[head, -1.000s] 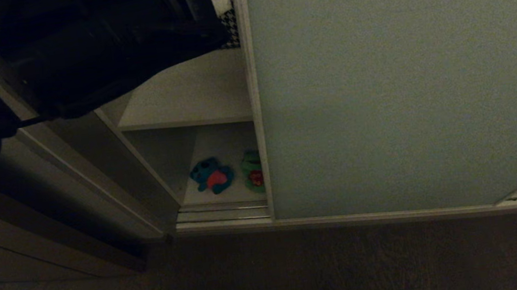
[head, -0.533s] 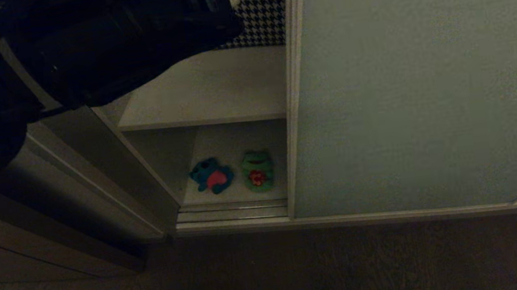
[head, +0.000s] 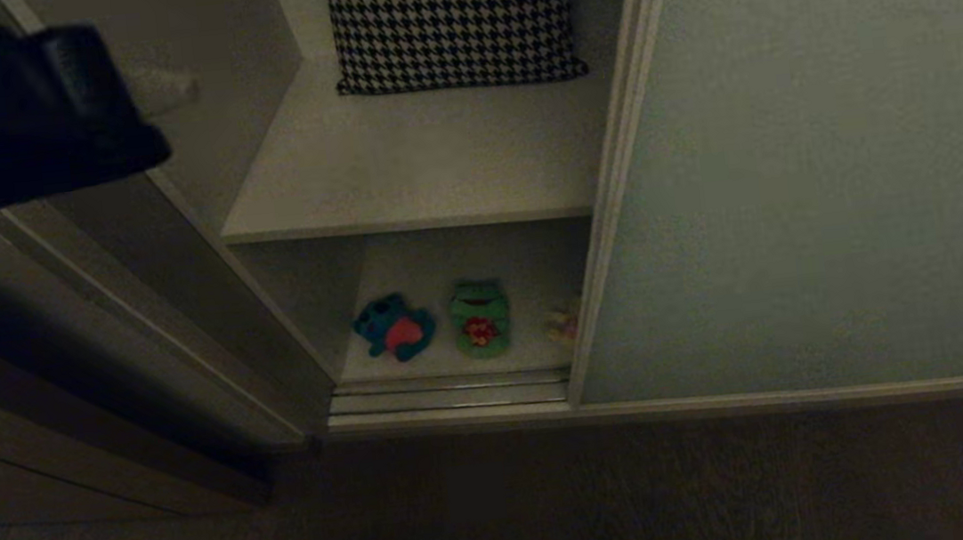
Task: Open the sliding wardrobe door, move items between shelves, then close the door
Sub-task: Open the door
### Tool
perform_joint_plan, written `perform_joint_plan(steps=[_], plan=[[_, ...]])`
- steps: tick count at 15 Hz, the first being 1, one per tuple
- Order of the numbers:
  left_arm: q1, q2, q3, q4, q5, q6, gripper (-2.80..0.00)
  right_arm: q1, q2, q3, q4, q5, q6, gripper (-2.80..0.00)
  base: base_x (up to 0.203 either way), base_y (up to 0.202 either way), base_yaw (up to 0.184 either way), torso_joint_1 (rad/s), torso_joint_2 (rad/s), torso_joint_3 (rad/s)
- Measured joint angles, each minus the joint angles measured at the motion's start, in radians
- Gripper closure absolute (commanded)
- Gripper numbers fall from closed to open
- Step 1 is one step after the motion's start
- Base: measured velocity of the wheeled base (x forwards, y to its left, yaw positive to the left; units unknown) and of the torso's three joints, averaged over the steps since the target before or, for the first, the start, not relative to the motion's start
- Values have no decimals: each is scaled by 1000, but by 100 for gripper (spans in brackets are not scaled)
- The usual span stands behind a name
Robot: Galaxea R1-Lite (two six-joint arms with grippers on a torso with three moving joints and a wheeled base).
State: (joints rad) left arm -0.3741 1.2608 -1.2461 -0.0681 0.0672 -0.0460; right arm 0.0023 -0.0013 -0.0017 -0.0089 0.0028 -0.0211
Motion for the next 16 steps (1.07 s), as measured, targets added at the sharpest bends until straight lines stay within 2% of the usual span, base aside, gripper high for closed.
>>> perform_joint_plan(steps=[3, 7, 10, 12, 14, 16], plan=[[129, -254, 271, 80, -25, 9, 0, 0, 0, 0, 0, 0, 0, 0, 0, 0, 0, 0, 0, 0], [306, -642, 662, 188, -138, 32, 0, -1, 0, 0, 0, 0, 0, 0, 0, 0, 0, 0, 0, 0], [387, -868, 944, 177, -168, 59, 0, 0, 0, 0, 0, 0, 0, 0, 0, 0, 0, 0, 0, 0], [400, -951, 1079, 102, -154, 79, 0, 0, 0, 0, 0, 0, 0, 0, 0, 0, 0, 0, 0, 0], [382, -1030, 1181, 22, -140, 120, 0, -1, 0, 0, 0, 0, 0, 0, 0, 0, 0, 0, 0, 0], [374, -1134, 1217, 59, -126, 134, 0, -1, 0, 0, 0, 0, 0, 0, 0, 0, 0, 0, 0, 0]])
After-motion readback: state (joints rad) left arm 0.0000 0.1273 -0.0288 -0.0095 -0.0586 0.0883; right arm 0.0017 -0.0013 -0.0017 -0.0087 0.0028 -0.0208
